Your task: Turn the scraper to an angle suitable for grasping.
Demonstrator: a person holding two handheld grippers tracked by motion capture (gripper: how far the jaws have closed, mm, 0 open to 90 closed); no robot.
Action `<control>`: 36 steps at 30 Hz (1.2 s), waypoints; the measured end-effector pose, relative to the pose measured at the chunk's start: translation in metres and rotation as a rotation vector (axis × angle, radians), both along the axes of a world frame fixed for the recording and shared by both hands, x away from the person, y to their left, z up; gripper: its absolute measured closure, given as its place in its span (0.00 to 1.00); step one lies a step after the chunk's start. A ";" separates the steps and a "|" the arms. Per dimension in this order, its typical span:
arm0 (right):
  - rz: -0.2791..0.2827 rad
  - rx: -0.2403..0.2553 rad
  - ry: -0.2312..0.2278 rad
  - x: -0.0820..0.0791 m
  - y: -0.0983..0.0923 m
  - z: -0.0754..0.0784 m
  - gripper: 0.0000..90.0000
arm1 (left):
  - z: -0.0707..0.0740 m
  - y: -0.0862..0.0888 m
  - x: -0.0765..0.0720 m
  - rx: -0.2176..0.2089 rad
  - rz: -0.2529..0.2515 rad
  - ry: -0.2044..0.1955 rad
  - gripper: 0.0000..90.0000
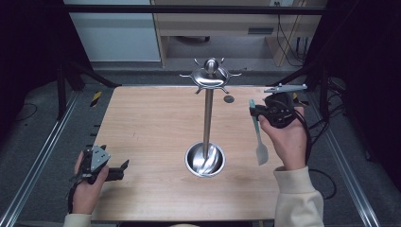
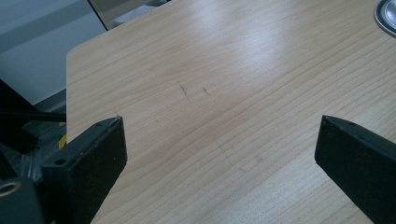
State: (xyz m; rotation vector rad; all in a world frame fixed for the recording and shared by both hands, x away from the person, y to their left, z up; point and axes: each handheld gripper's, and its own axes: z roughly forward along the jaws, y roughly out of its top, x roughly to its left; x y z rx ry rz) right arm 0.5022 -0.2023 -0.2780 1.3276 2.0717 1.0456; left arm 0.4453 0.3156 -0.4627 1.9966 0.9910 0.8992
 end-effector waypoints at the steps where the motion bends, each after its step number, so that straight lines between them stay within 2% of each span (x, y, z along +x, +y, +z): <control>1: 0.004 0.002 -0.008 -0.002 0.000 0.002 0.83 | 0.000 0.000 0.000 0.000 0.002 0.000 0.02; 10: 0.049 0.055 -0.062 -0.017 -0.007 0.016 0.83 | 0.004 0.007 -0.003 -0.022 0.028 -0.014 0.02; 21: 0.103 0.108 -0.159 -0.037 -0.013 0.045 0.83 | 0.006 0.009 -0.007 -0.048 0.035 -0.021 0.02; 25: 0.118 0.113 -0.162 -0.037 -0.010 0.049 0.83 | 0.005 0.010 -0.007 -0.052 0.045 -0.020 0.02; 28: 0.132 0.118 -0.169 -0.031 -0.006 0.054 0.83 | 0.004 0.010 -0.006 -0.056 0.054 -0.015 0.02; 33: 0.152 0.121 -0.192 -0.029 -0.003 0.059 0.83 | 0.002 0.009 -0.006 -0.042 0.054 -0.009 0.02; 36: 0.168 0.128 -0.202 -0.032 -0.003 0.060 0.83 | 0.002 0.009 -0.007 -0.057 0.058 -0.007 0.02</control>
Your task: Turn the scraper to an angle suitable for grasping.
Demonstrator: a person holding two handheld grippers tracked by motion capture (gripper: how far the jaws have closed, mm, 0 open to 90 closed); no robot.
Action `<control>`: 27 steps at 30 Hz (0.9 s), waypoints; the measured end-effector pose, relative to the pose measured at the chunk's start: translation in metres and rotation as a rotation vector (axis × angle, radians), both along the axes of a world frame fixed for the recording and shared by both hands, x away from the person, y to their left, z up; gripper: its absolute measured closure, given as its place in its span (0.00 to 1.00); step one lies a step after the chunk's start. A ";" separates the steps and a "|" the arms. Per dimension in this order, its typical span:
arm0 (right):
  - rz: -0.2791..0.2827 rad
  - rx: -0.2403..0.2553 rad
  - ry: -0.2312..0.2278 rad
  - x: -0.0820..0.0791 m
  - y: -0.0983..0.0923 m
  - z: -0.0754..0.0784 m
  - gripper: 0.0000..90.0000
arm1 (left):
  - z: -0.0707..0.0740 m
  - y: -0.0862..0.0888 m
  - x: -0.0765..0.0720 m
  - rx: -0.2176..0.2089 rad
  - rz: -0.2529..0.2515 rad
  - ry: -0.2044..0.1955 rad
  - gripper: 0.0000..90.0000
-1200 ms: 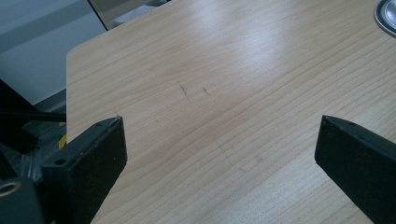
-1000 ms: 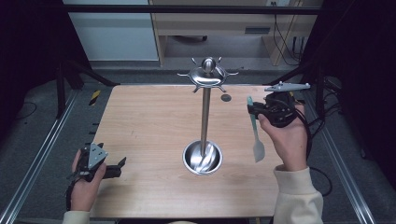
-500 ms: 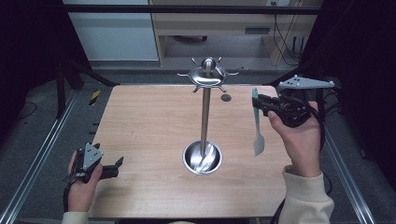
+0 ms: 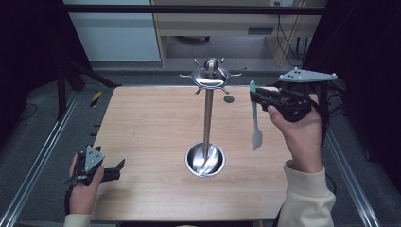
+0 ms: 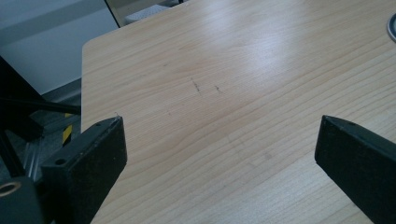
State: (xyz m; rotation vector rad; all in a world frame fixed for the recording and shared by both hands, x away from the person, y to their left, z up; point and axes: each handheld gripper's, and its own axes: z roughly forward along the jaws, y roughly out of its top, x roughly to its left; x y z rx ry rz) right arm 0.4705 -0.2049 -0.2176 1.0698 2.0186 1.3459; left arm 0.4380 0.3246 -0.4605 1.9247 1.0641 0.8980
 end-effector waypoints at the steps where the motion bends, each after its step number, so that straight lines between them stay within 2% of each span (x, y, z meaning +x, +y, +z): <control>1: 0.010 0.002 -0.002 -0.001 0.000 0.000 0.82 | 0.000 0.000 0.000 -0.004 -0.001 0.002 0.02; 8: 0.031 0.035 -0.041 -0.011 -0.008 0.002 0.82 | 0.002 -0.001 0.003 -0.011 -0.004 -0.004 0.02; 11: 0.035 0.044 -0.057 -0.017 -0.008 0.003 0.82 | 0.006 -0.003 0.004 -0.015 -0.007 -0.021 0.02; 15: 0.031 0.054 -0.076 -0.026 -0.009 0.005 0.83 | 0.007 -0.005 0.002 -0.004 -0.017 -0.026 0.02; 21: 0.064 0.059 -0.129 -0.035 -0.003 0.012 0.82 | 0.007 -0.002 0.003 -0.008 -0.008 -0.028 0.02; 27: 0.086 0.062 -0.139 -0.037 0.004 0.011 0.82 | 0.008 -0.002 0.002 -0.005 -0.007 -0.028 0.02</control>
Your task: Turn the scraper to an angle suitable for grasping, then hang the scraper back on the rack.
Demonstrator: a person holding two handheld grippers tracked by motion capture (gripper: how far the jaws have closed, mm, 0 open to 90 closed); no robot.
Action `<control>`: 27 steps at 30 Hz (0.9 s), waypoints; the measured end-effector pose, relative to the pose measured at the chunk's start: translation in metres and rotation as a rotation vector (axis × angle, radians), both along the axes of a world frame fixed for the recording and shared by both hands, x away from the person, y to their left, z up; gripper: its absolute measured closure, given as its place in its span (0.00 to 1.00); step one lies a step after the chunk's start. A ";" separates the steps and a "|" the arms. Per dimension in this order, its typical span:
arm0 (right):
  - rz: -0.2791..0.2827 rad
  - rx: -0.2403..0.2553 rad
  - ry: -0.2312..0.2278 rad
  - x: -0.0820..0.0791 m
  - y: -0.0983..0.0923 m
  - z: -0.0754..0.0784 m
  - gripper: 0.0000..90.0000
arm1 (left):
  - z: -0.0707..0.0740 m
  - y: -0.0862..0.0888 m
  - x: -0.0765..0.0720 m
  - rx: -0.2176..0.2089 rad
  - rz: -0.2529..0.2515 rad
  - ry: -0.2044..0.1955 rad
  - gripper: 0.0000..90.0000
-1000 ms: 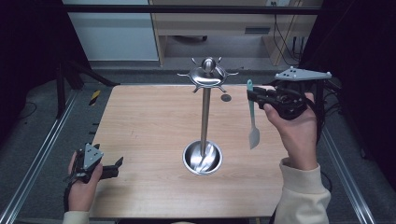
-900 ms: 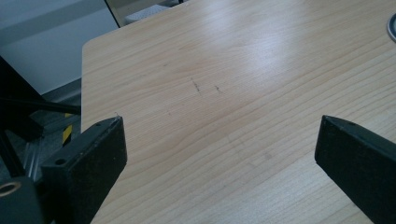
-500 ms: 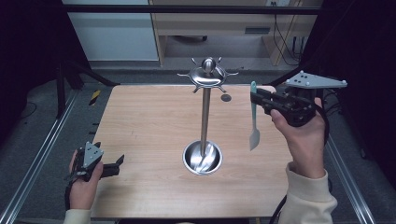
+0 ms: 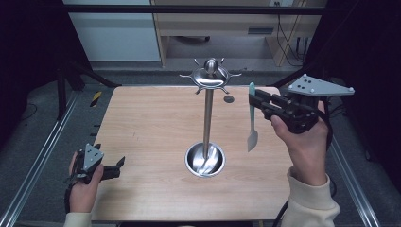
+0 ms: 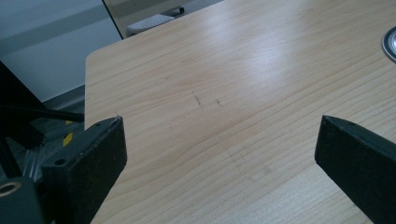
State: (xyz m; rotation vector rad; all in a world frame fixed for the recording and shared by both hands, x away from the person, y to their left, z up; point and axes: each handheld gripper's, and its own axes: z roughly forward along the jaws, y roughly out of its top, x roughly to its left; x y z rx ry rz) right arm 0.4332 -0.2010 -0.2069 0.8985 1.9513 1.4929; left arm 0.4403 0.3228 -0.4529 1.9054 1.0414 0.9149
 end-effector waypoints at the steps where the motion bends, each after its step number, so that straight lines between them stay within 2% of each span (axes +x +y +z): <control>1: 0.003 -0.002 -0.006 -0.001 0.000 0.000 0.82 | 0.000 -0.001 0.000 0.002 -0.001 -0.001 0.02; 5: 0.002 -0.002 -0.022 -0.008 0.003 0.001 0.82 | 0.001 -0.002 0.000 0.011 -0.014 -0.013 0.02; 8: -0.002 0.017 -0.033 -0.013 0.001 0.003 0.82 | 0.001 -0.001 -0.002 0.019 -0.015 -0.012 0.02; 10: 0.009 0.028 -0.046 -0.020 0.001 0.005 0.82 | 0.002 0.000 -0.002 0.009 -0.012 -0.014 0.02; 22: 0.033 -0.007 -0.052 -0.025 0.013 0.006 0.82 | 0.000 -0.006 0.000 0.027 -0.035 0.002 0.02; 27: 0.038 -0.016 -0.062 -0.029 0.019 0.008 0.82 | 0.000 -0.005 -0.001 0.020 -0.031 -0.001 0.02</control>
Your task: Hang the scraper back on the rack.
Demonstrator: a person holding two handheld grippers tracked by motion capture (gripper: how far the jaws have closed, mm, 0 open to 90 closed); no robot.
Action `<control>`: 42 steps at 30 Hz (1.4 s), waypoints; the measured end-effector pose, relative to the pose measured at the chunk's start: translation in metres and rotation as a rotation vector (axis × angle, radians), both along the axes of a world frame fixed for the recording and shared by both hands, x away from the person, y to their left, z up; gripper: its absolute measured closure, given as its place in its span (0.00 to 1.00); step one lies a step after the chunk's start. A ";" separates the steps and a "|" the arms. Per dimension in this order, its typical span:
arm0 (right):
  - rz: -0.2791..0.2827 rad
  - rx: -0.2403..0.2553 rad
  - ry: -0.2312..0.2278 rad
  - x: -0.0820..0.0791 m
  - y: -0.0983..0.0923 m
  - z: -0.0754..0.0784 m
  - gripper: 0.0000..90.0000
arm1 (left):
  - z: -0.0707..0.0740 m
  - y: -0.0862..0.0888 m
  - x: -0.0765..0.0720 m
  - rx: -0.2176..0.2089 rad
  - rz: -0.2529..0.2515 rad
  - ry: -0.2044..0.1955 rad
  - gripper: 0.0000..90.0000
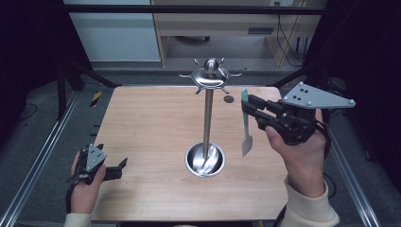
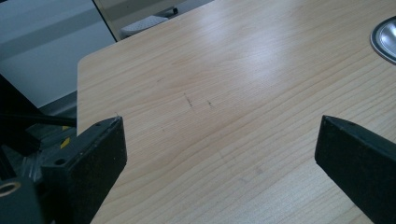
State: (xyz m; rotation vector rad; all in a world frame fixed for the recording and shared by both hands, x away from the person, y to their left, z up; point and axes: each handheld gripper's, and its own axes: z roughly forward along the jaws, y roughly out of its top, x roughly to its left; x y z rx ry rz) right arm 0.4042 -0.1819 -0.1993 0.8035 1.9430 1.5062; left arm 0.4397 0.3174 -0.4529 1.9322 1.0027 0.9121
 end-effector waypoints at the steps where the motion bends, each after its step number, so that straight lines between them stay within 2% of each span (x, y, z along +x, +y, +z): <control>1: -0.001 -0.002 -0.001 -0.001 0.001 0.000 0.82 | 0.000 0.000 0.000 0.000 -0.001 0.001 0.02; 10: 0.000 -0.007 -0.003 0.001 0.010 -0.001 0.82 | 0.000 -0.001 0.000 0.004 -0.004 -0.001 0.02; 21: 0.036 -0.027 -0.003 0.003 0.020 -0.004 0.82 | -0.001 -0.003 0.001 0.013 -0.011 0.006 0.02; 33: 0.016 -0.031 -0.007 0.005 0.028 -0.005 0.82 | -0.001 -0.003 0.001 0.014 -0.013 0.006 0.02; 42: 0.000 -0.017 -0.003 0.013 0.034 -0.010 0.82 | -0.002 -0.005 0.001 0.025 -0.019 0.009 0.02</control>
